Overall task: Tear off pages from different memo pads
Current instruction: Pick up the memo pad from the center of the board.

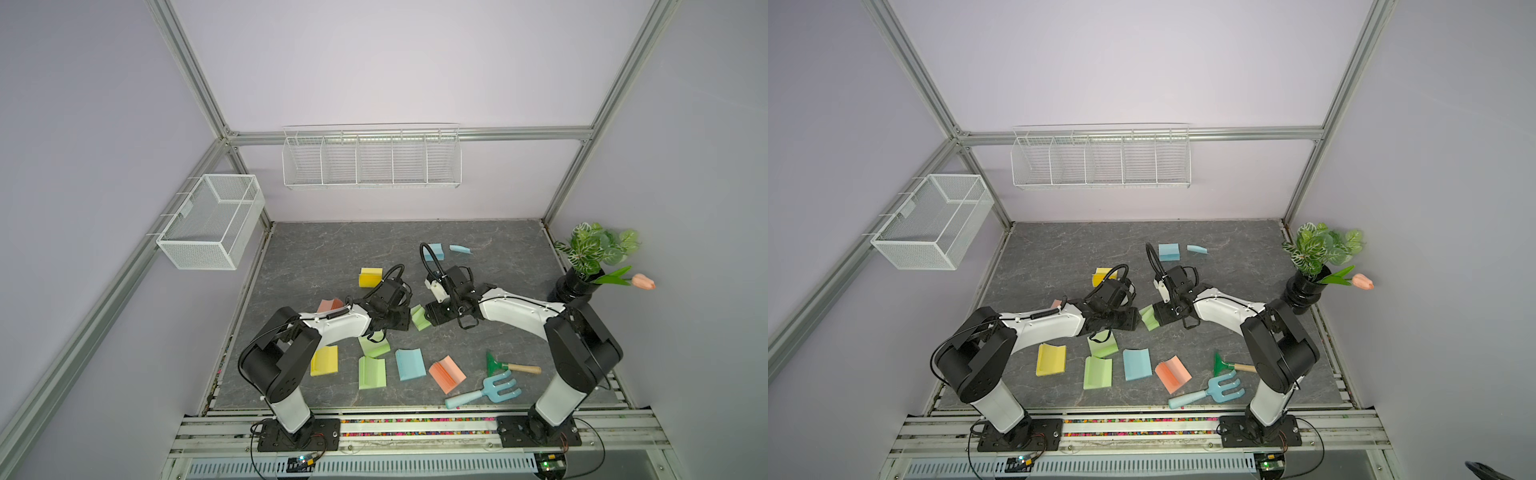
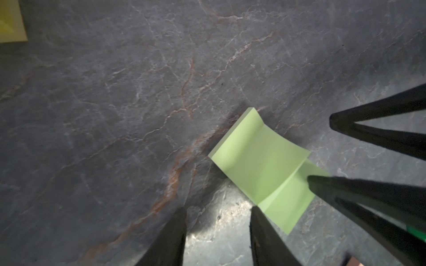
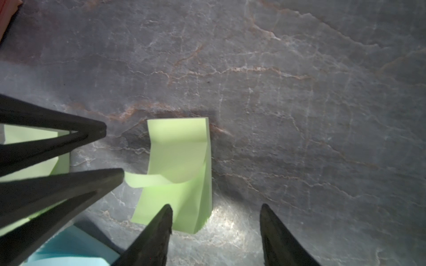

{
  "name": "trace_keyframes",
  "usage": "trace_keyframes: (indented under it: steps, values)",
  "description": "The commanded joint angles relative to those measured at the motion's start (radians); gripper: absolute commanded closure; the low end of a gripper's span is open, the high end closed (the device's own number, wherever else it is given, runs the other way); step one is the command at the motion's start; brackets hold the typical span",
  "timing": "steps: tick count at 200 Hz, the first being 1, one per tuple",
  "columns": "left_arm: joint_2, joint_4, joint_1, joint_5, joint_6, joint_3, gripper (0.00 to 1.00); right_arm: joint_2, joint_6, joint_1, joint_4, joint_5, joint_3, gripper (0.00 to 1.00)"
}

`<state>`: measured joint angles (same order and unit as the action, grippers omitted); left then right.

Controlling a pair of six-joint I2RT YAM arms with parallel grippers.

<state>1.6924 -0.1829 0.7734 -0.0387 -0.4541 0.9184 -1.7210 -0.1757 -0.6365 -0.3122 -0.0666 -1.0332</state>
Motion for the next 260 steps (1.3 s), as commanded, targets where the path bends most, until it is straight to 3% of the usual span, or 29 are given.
trace_keyframes:
  steps: [1,46,125,152,245,260]
  values:
    - [-0.087,-0.036,0.003,0.109,0.005,0.008,0.53,-0.042,0.078,-0.018,-0.039,0.032,-0.050,0.38]
    - [-0.247,-0.028,0.004,0.212,-0.005,-0.069,0.51,-0.131,0.220,-0.045,-0.193,0.117,-0.188,0.37]
    - [-0.463,-0.080,0.004,0.354,-0.089,-0.134,0.50,-0.210,0.514,-0.062,-0.320,0.092,-0.287,0.35]
    - [-0.544,-0.049,0.003,0.367,-0.104,-0.182,0.49,-0.233,0.585,-0.069,-0.321,0.081,-0.323,0.39]
    - [-0.560,-0.059,0.004,0.361,-0.111,-0.180,0.49,-0.288,0.767,-0.120,-0.374,0.155,-0.421,0.45]
    - [-0.570,-0.064,0.004,0.366,-0.111,-0.181,0.49,-0.293,0.787,-0.120,-0.383,0.138,-0.427,0.51]
